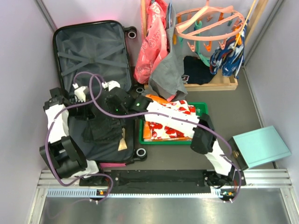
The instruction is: Open, take out, and arrange the luggage
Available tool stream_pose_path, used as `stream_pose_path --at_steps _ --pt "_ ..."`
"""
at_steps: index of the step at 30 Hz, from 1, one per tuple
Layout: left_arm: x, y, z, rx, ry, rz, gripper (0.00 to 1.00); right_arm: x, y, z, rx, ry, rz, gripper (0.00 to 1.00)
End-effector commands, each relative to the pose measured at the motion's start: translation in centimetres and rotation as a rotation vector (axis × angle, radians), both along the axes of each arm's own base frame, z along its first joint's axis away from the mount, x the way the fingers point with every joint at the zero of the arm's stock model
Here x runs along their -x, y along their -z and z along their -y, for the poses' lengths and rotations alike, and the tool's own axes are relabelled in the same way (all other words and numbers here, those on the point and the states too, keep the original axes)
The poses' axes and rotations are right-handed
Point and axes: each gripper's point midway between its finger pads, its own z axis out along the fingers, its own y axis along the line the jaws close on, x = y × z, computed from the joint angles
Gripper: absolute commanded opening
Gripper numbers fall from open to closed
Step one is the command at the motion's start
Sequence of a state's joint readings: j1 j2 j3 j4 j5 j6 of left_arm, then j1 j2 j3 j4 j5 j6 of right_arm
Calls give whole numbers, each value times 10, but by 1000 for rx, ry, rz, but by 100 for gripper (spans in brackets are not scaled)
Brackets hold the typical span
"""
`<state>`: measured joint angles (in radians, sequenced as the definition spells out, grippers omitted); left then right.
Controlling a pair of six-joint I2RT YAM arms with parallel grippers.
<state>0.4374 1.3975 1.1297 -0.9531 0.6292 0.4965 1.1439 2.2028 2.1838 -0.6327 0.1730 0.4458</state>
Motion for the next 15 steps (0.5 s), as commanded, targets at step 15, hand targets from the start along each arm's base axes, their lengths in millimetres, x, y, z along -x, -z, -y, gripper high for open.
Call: stream_pose_path --at_steps 15 --pt "-1 -130 95 134 201 384 0 7 -144 108 -208 84 150 0"
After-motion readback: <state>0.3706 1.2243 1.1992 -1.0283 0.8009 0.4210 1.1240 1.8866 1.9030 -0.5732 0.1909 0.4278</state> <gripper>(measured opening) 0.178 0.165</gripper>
